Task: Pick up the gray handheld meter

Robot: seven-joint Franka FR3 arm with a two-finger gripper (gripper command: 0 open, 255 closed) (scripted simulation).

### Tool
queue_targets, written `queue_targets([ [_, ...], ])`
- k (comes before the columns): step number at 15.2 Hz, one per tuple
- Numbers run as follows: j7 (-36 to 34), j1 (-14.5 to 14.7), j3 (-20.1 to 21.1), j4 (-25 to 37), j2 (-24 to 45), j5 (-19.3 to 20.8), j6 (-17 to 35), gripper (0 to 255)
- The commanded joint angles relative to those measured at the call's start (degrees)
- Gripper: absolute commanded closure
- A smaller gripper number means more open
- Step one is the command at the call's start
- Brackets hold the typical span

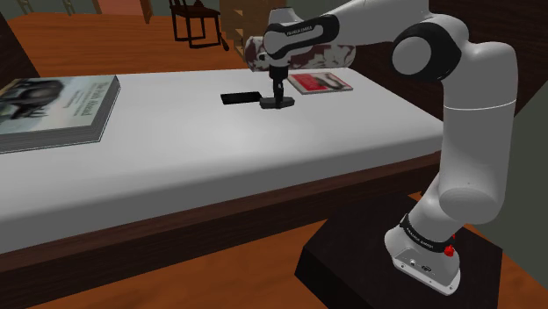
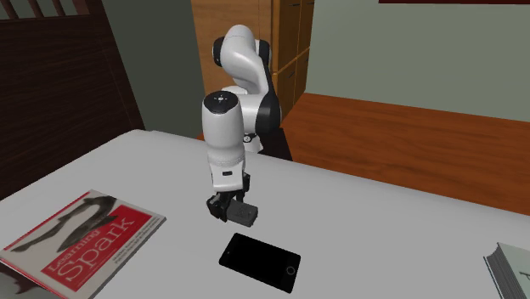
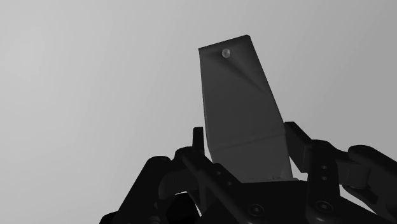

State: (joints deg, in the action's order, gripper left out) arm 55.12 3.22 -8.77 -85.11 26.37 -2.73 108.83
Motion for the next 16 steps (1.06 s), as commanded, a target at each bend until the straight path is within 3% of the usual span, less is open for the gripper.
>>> queue_targets([
  [1, 0.0, 0.0, 0.0, 0.8, -0.2, 0.0, -1.0, 255],
  [16, 0.0, -0.3, -0.2, 9.6, -1.1, 0.2, -10.7, 255],
])
